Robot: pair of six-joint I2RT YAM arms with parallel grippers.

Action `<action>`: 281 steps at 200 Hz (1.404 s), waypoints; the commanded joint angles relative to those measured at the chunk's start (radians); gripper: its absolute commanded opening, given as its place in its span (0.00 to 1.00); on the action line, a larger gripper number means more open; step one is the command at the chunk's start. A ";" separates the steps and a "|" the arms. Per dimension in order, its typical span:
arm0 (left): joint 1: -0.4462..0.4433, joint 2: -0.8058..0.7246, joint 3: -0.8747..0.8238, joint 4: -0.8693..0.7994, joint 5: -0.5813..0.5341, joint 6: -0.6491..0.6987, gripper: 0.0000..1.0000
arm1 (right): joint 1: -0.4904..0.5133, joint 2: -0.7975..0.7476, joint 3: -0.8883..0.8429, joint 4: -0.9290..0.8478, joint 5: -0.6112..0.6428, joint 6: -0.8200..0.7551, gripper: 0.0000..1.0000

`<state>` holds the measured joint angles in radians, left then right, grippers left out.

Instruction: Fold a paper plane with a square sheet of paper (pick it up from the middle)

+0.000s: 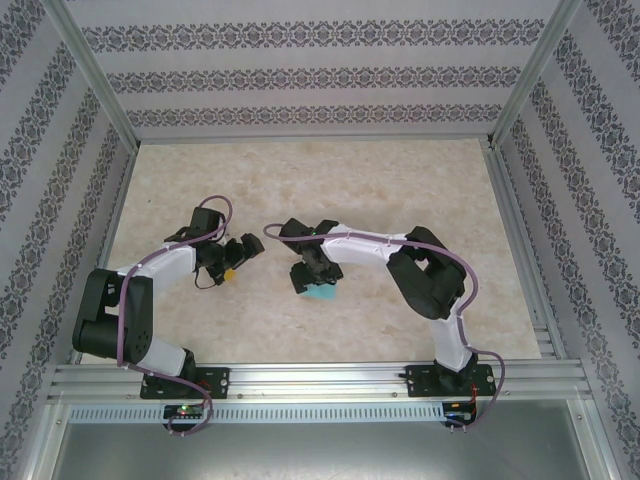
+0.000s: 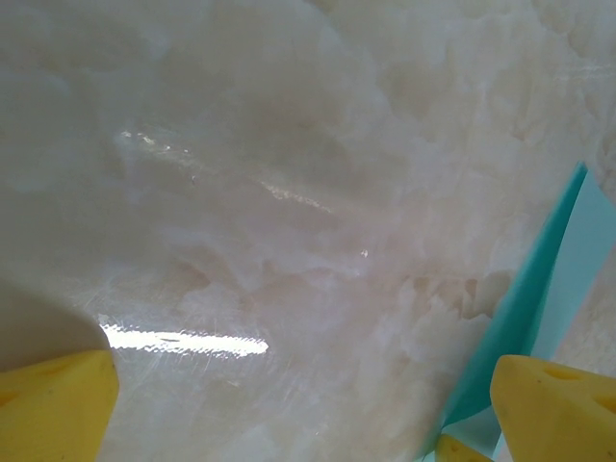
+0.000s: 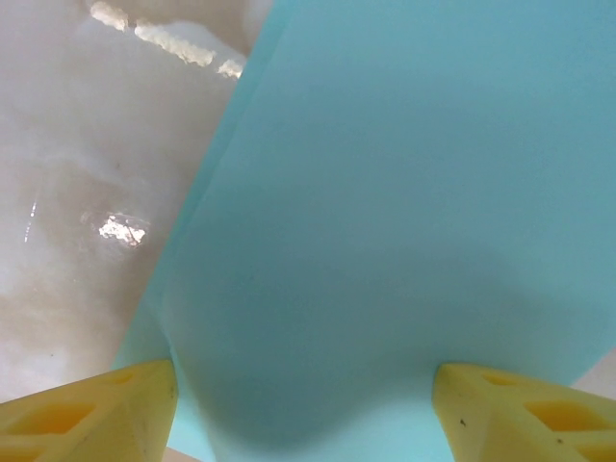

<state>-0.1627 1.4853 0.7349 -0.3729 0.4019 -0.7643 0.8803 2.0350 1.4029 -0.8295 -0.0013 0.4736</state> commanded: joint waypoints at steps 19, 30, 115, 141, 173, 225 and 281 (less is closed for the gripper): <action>0.014 -0.005 0.010 -0.020 0.008 0.022 1.00 | -0.031 0.034 -0.097 0.066 -0.103 -0.031 0.73; 0.014 -0.008 0.006 -0.009 0.025 0.021 1.00 | -0.043 0.019 -0.115 0.094 -0.139 -0.034 0.73; -0.052 -0.006 -0.062 0.300 0.342 -0.048 0.90 | -0.167 -0.076 -0.284 0.308 -0.398 -0.086 0.63; -0.096 0.036 -0.083 0.426 0.391 -0.114 0.85 | -0.194 -0.097 -0.319 0.350 -0.454 -0.120 0.62; -0.175 0.120 -0.037 0.496 0.392 -0.161 0.81 | -0.221 -0.101 -0.333 0.354 -0.506 -0.192 0.62; -0.253 0.258 0.044 0.567 0.375 -0.219 0.70 | -0.250 -0.096 -0.336 0.352 -0.564 -0.259 0.63; -0.279 0.340 0.081 0.613 0.388 -0.260 0.58 | -0.262 -0.094 -0.331 0.354 -0.587 -0.281 0.64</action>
<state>-0.4267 1.8027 0.7921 0.1699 0.7708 -0.9920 0.6186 1.8858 1.1019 -0.4957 -0.5892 0.2333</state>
